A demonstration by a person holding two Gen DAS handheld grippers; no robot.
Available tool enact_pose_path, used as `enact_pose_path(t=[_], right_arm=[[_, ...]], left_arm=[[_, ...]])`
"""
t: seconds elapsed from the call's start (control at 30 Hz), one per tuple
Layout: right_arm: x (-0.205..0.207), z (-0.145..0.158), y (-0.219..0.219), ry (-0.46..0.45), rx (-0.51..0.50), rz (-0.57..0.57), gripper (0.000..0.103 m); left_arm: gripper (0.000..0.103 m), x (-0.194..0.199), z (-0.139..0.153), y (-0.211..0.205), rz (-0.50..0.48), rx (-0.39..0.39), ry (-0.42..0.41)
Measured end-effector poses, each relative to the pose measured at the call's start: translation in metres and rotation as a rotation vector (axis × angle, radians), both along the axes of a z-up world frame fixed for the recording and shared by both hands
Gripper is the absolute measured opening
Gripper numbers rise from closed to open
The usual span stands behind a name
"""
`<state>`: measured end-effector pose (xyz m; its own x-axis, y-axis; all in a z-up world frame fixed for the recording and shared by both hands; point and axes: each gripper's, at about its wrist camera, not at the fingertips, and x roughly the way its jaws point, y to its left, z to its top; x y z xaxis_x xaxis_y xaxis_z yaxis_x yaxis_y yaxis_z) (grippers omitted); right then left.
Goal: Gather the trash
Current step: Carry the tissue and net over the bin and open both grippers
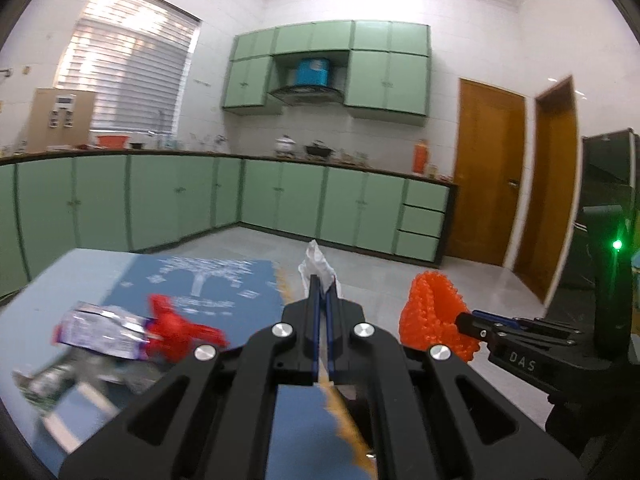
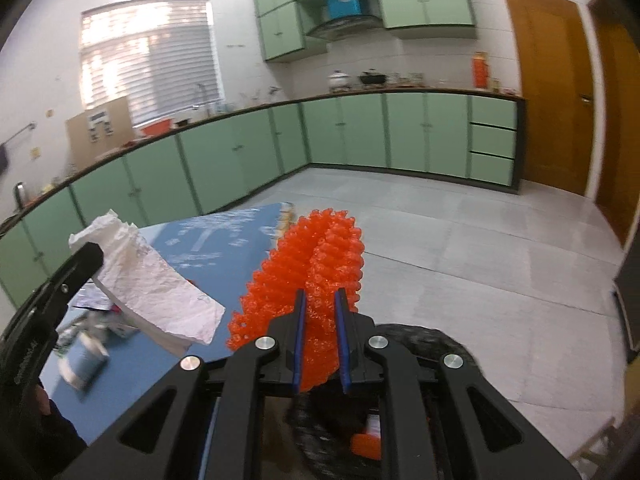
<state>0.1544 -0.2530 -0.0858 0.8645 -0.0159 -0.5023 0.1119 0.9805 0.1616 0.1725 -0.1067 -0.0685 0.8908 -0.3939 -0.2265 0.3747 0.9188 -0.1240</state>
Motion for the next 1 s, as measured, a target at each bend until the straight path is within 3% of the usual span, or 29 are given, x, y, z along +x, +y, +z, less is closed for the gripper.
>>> enact_pose_path(t=[0.3, 0.5, 0.6, 0.7, 0.8, 1.0], right_arm=[[0.001, -0.043, -0.060, 0.098, 0.001, -0.117, 0.014], [0.010, -0.068, -0.082, 0.146, 0.027, -0.149, 0.017], [0.014, -0.075, -0.089, 0.163, 0.042, -0.157, 0.024], [0.017, -0.078, -0.094, 0.171, 0.050, -0.168, 0.025], [0.017, -0.078, -0.099, 0.165, 0.059, -0.178, 0.034], [0.013, -0.068, -0.097, 0.137, 0.063, -0.179, 0.036]], left_arm=[[0.002, 0.036, -0.044, -0.075, -0.139, 0.043, 0.114], [0.004, 0.060, -0.066, -0.095, -0.167, 0.082, 0.165], [0.006, 0.070, -0.071, -0.103, -0.177, 0.095, 0.186], [0.013, 0.075, -0.073, -0.105, -0.182, 0.096, 0.199], [0.015, 0.077, -0.071, -0.103, -0.184, 0.089, 0.200], [0.022, 0.075, -0.058, -0.087, -0.160, 0.069, 0.178]])
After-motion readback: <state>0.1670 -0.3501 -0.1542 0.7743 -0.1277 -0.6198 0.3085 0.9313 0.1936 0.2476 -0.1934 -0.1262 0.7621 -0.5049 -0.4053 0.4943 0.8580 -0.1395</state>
